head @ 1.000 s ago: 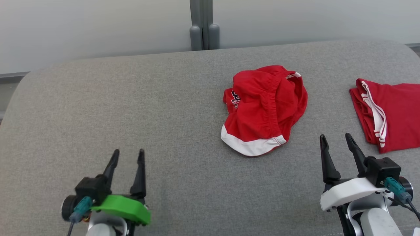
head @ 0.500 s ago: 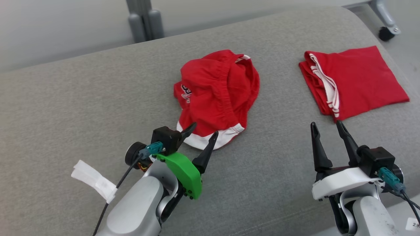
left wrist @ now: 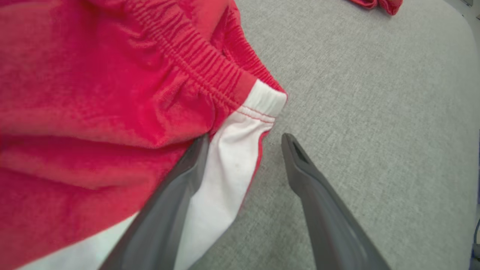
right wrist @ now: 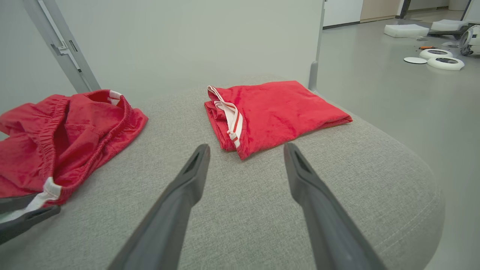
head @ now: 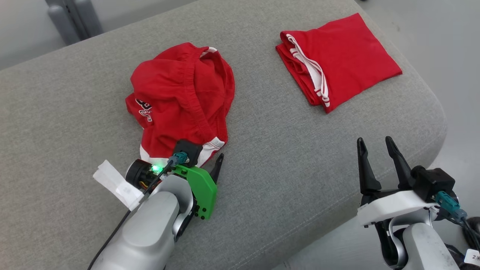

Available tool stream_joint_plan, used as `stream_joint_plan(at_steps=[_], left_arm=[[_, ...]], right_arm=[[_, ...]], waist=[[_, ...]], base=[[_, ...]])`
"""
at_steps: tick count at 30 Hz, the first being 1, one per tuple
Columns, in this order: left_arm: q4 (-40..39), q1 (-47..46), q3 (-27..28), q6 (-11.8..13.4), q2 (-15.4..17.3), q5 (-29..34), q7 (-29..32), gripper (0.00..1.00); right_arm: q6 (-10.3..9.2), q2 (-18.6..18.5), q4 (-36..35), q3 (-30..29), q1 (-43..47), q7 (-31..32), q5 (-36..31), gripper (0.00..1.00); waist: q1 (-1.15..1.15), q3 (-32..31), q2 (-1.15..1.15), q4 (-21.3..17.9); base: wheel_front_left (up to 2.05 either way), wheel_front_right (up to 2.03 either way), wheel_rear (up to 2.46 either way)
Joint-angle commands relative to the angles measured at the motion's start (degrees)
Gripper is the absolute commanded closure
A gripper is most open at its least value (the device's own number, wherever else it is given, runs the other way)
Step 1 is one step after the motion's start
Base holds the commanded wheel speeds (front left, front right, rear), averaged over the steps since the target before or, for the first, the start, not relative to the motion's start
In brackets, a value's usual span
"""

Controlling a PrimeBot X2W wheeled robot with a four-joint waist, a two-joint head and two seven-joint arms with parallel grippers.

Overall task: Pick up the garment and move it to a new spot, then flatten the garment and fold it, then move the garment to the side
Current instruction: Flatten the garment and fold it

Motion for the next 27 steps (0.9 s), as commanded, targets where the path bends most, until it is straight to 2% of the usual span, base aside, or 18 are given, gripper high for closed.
stream_joint_plan(at_steps=[1, 4, 5, 6, 10, 15, 19, 22, 24, 27], left_arm=[[1.2, -1.3, -0.2, 0.4, 0.0, 0.5, 0.1, 0.00], [3.6, -2.1, 0.1, 1.5, -0.3, 0.5, -0.6, 0.00], [4.1, -2.5, 0.3, 1.9, -0.5, 0.4, -1.2, 0.76], [4.5, -2.9, 0.3, 1.9, -0.6, 0.3, -1.8, 1.00], [4.8, -4.5, 1.0, 0.2, -1.7, -1.3, -5.1, 1.00], [0.9, -8.1, 3.3, -2.1, -2.4, -5.2, -10.6, 1.00], [-7.9, -11.7, 5.3, -4.0, -2.8, -12.9, -12.5, 1.00], [-15.4, -14.0, 5.5, -4.4, -2.7, -19.6, -12.9, 1.00], [-21.0, -15.0, 7.2, -4.4, -2.6, -26.2, -12.9, 1.00], [-26.9, -15.9, 9.2, -4.4, -2.7, -31.3, -12.9, 1.00]], right_arm=[[-0.04, 0.1, 0.2, 0.2, -0.4, -0.4, 0.3, 0.00], [-0.04, 0.1, 0.5, 0.4, -0.9, -0.5, 0.5, 0.00], [-0.04, 0.1, 0.5, 0.4, -1.1, -0.5, 0.5, 0.00], [-0.03, 0.1, 0.6, 0.5, -1.2, -0.5, 0.4, 0.00], [-0.04, 0.0, 0.8, 0.5, -1.2, -0.5, -0.3, 0.00], [-0.04, 0.0, 0.8, 0.0, -0.9, -0.5, -1.1, 0.00], [-0.04, 0.0, 0.9, 0.2, -0.6, -0.5, -1.5, 0.00], [-0.04, 0.0, 1.0, 0.4, -0.5, -0.5, -1.7, 0.00], [-0.04, 0.0, 1.1, 0.5, -0.3, -0.5, -1.8, 0.00], [-0.04, 0.0, 1.2, 0.5, -0.3, -0.5, -2.0, 0.00]], waist=[[0.00, 2.0, 0.00, -2.0], [0.00, 1.8, 0.00, -1.8], [0.00, 1.7, 0.00, -1.6], [0.00, 1.6, 0.00, -1.4], [0.00, 0.8, 0.00, -0.4], [0.00, -0.3, 0.00, 1.7], [0.00, -1.5, 0.00, 3.3], [0.00, -2.3, 0.00, 4.3], [0.00, -2.8, 0.00, 5.2], [0.00, -3.1, 0.00, 6.6]], base=[[0.00, 0.00, 0.00], [0.00, 0.00, 0.00], [0.00, 0.00, 0.00], [0.00, 0.00, 0.00], [0.00, 0.00, 0.00], [0.00, 0.00, 0.00], [0.00, 0.00, 0.00], [0.00, 0.00, 0.00], [0.00, 0.00, 0.00], [0.00, 0.00, 0.00]])
